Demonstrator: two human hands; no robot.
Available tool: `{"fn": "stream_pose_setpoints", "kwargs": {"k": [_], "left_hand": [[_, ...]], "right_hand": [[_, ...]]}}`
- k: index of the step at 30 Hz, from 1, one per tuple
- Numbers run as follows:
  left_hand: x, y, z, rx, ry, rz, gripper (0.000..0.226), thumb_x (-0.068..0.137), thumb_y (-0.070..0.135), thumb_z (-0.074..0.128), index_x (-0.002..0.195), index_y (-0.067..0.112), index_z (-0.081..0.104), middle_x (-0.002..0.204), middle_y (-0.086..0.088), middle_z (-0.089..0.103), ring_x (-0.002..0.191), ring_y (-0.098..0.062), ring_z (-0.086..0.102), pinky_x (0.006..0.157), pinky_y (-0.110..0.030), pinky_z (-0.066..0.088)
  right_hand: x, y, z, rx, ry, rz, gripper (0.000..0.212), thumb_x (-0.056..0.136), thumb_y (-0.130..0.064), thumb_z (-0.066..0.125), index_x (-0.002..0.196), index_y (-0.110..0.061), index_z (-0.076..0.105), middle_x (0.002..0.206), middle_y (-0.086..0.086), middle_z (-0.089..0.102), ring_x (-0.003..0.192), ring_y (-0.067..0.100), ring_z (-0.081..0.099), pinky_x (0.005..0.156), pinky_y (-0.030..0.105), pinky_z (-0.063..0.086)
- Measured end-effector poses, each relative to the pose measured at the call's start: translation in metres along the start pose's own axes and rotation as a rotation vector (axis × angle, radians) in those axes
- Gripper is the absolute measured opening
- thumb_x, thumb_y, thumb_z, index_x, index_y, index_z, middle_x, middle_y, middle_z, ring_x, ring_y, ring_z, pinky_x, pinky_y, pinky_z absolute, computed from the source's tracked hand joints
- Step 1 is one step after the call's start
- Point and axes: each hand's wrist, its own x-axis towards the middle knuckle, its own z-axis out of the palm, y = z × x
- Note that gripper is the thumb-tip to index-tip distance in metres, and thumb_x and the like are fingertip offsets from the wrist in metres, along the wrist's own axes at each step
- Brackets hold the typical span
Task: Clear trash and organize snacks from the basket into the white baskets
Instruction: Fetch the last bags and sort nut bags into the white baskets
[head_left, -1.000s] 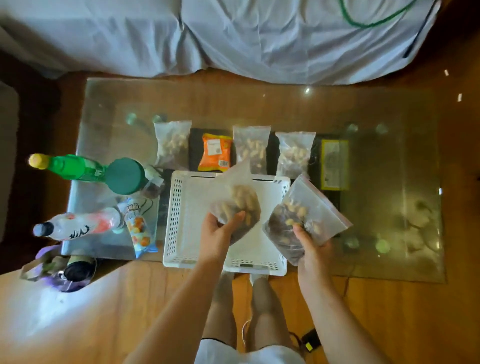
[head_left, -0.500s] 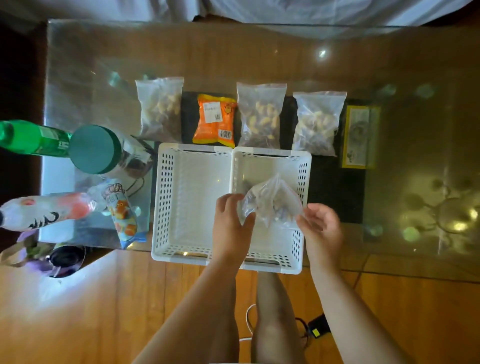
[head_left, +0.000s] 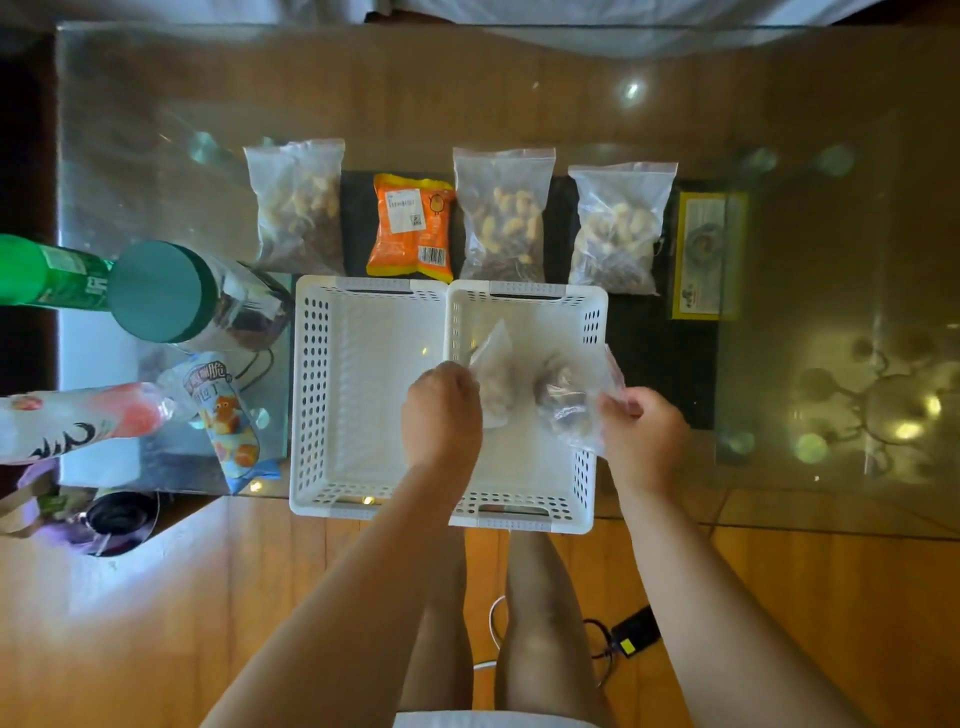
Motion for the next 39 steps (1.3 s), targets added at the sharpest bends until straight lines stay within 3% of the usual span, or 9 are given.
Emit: {"fn": "stream_pose_setpoints", "kwargs": {"k": [7,10,13,15,18,22,27,32,39], "left_hand": [[-0.041,0.001,-0.006,-0.014,-0.091,0.169,0.033,0.084,0.006,0.049,0.052,0.012,0.044,0.048,-0.013,0.044,0.051,-0.025,0.035,0.051,-0.032,0.028],[-0.046,-0.004,-0.015,-0.129,0.009,0.105,0.023,0.087,0.01,0.05,0.093,0.013,0.072,0.075,-0.01,0.073,0.067,-0.023,0.065,0.06,-0.028,0.047],[-0.042,-0.006,-0.015,-0.024,-0.064,0.008,0.029,0.085,0.02,0.055,0.111,0.015,0.067,0.092,-0.006,0.074,0.077,-0.021,0.065,0.061,-0.021,0.045],[-0.033,-0.01,-0.011,0.05,-0.13,-0.035,0.019,0.084,0.028,0.058,0.094,0.013,0.066,0.08,-0.006,0.07,0.073,-0.025,0.061,0.055,-0.023,0.04],[-0.021,-0.012,-0.007,0.041,-0.17,-0.017,0.034,0.088,0.019,0.05,0.058,0.002,0.051,0.058,-0.016,0.055,0.059,-0.026,0.047,0.048,-0.029,0.031],[-0.023,-0.008,-0.003,0.045,-0.282,0.058,0.036,0.091,0.019,0.048,0.069,-0.005,0.06,0.072,-0.023,0.066,0.063,-0.034,0.057,0.058,-0.037,0.047],[-0.015,-0.014,-0.016,0.042,-0.097,0.028,0.038,0.093,0.011,0.048,0.055,0.006,0.044,0.048,-0.009,0.041,0.047,-0.019,0.038,0.044,-0.028,0.023],[-0.01,0.009,-0.027,0.148,-0.157,0.252,0.021,0.093,0.018,0.047,0.08,0.016,0.063,0.062,-0.008,0.053,0.067,-0.037,0.054,0.051,-0.031,0.03],[0.034,0.055,-0.043,0.425,-0.358,0.481,0.03,0.097,0.023,0.044,0.122,0.029,0.061,0.116,-0.004,0.066,0.101,-0.027,0.06,0.076,-0.03,0.045]], "right_hand": [[-0.036,-0.033,0.012,0.104,-0.136,-0.123,0.011,0.084,-0.019,0.065,0.076,-0.011,0.065,0.071,0.001,0.065,0.068,0.019,0.061,0.06,0.031,0.049],[-0.042,-0.036,0.002,0.113,-0.039,-0.198,0.014,0.084,-0.02,0.063,0.074,-0.01,0.063,0.068,0.003,0.064,0.063,0.02,0.061,0.055,0.04,0.052],[-0.036,-0.035,0.001,-0.003,-0.116,-0.139,0.021,0.082,-0.027,0.066,0.1,-0.015,0.063,0.091,-0.001,0.065,0.078,0.016,0.061,0.063,0.037,0.055],[-0.028,-0.029,0.005,-0.085,-0.174,-0.083,0.022,0.083,-0.027,0.065,0.101,-0.016,0.062,0.092,0.0,0.064,0.08,0.019,0.061,0.066,0.036,0.055],[-0.023,-0.026,0.01,-0.113,-0.209,-0.118,0.025,0.086,-0.024,0.059,0.065,-0.015,0.05,0.068,0.01,0.06,0.064,0.029,0.059,0.056,0.037,0.047],[-0.024,-0.024,0.007,-0.138,-0.316,-0.212,0.021,0.087,-0.022,0.06,0.069,-0.014,0.055,0.068,0.003,0.063,0.063,0.019,0.06,0.057,0.031,0.049],[-0.014,-0.015,-0.003,-0.055,-0.192,-0.094,0.013,0.091,-0.015,0.052,0.079,-0.012,0.053,0.08,0.007,0.061,0.076,0.027,0.063,0.058,0.029,0.046],[-0.035,-0.017,-0.01,-0.108,-0.375,-0.227,0.022,0.094,-0.018,0.049,0.113,-0.01,0.058,0.115,0.003,0.065,0.094,0.02,0.065,0.07,0.027,0.055],[-0.042,-0.023,-0.024,-0.425,-0.451,-0.455,0.024,0.094,-0.017,0.048,0.118,-0.02,0.053,0.081,-0.005,0.061,0.058,0.004,0.053,0.045,0.01,0.032]]}}
